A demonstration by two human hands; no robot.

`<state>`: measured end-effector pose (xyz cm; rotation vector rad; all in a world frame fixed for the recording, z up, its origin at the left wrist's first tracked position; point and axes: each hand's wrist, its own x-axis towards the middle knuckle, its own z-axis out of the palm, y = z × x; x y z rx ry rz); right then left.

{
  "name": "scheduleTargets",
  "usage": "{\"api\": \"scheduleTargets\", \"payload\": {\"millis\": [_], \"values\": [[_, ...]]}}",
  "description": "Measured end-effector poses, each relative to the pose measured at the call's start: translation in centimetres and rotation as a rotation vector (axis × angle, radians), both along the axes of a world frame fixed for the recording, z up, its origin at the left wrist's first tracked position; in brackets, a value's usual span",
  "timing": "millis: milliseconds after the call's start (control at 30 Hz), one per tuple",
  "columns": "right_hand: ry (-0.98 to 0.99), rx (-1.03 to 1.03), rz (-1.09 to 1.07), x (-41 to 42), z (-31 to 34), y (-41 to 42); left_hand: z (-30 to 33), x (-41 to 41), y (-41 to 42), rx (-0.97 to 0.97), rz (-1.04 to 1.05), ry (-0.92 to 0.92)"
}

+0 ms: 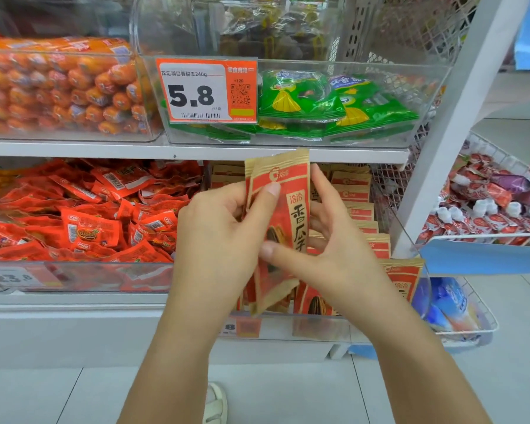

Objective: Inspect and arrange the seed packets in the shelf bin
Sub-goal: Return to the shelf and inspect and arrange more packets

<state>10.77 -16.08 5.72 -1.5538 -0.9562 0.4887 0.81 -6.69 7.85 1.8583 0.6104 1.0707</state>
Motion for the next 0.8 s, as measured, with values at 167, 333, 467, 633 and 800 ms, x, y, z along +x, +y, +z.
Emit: {"api": "scheduleTargets", "payload": {"millis": [167,333,467,633,800], "values": [[0.004,0.056,-0.042,1.8,0.8,-0.5,-0.4,0.1,0.7,-0.118,-0.22,-0.111],[-0.092,-0.119,-0.045,2.3,-0.1,0.2,-2.1,-0.1,2.6,-0.126,-0.267,0.026],[-0.32,-0.338,-0.066,2.4,-0.8,0.6,-3.3,0.0,3.6,-0.012,-0.186,0.276],[-0.46,-0.542,-0.075,2.3,-0.7,0.7,-3.4,0.2,3.2,0.088,-0.067,0.509],[-0.481,-0.62,-0.088,2.3,-0.7,1.0,-3.3,0.1,3.3,0.13,-0.093,0.642]]}}
